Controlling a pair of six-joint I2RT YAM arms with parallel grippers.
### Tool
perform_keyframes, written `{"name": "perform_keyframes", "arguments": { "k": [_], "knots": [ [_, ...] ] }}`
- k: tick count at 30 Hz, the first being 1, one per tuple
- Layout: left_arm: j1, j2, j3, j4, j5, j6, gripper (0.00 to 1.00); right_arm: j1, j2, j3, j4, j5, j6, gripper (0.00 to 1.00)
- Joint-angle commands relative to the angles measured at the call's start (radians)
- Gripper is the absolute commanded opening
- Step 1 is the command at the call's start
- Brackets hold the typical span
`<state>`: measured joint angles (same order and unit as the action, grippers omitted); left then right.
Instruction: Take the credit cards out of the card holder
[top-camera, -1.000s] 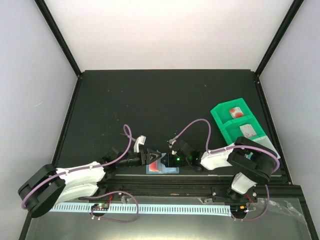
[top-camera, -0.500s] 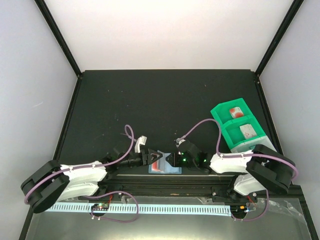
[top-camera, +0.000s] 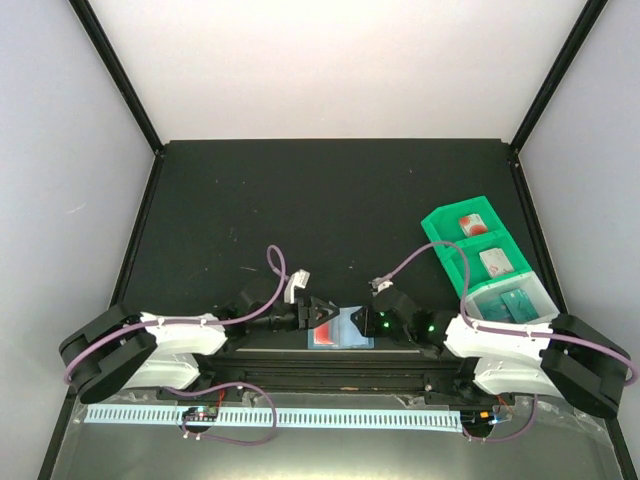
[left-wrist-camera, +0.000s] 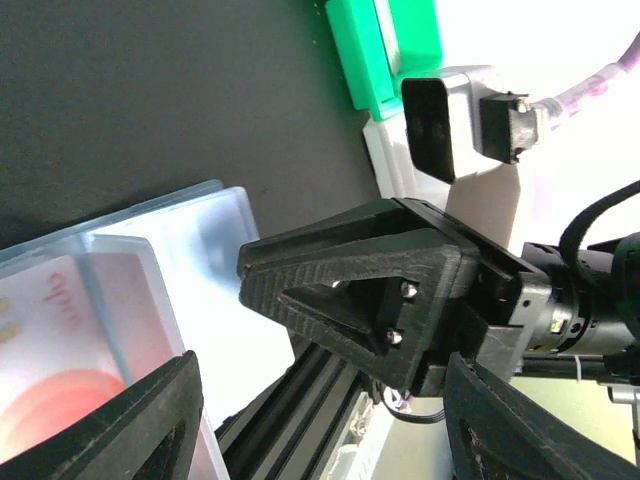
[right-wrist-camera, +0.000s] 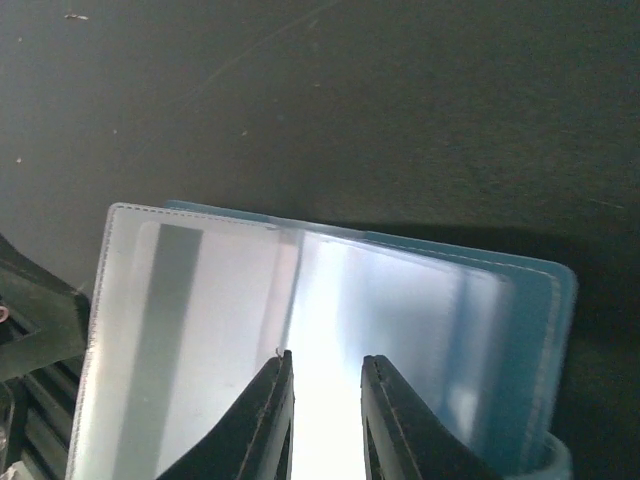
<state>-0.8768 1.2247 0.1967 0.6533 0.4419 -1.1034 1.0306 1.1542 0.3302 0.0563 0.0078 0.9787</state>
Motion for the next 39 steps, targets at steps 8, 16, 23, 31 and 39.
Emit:
{"name": "perform_keyframes", "arguments": {
  "k": [8, 16, 23, 31, 39],
  "knots": [
    [-0.075, 0.158, 0.108, 0.135, 0.017, -0.011, 0.67, -0.004, -0.148, -0.028, -0.173, 0.112, 0.026, 0.23],
    [-0.085, 0.211, 0.102, 0.179, 0.023, -0.013, 0.65, -0.005, -0.31, -0.034, -0.254, 0.138, 0.018, 0.27],
    [-0.077, 0.145, 0.086, 0.018, -0.059, 0.047, 0.62, -0.004, -0.274, -0.044, -0.2, 0.081, -0.002, 0.3],
    [-0.036, 0.064, 0.068, -0.209, -0.133, 0.093, 0.55, -0.005, -0.108, 0.001, -0.145, 0.038, -0.028, 0.25],
    [0.039, 0.003, 0.021, -0.326, -0.142, 0.111, 0.47, -0.004, 0.051, 0.011, -0.096, 0.008, -0.034, 0.14]
  ]
}}
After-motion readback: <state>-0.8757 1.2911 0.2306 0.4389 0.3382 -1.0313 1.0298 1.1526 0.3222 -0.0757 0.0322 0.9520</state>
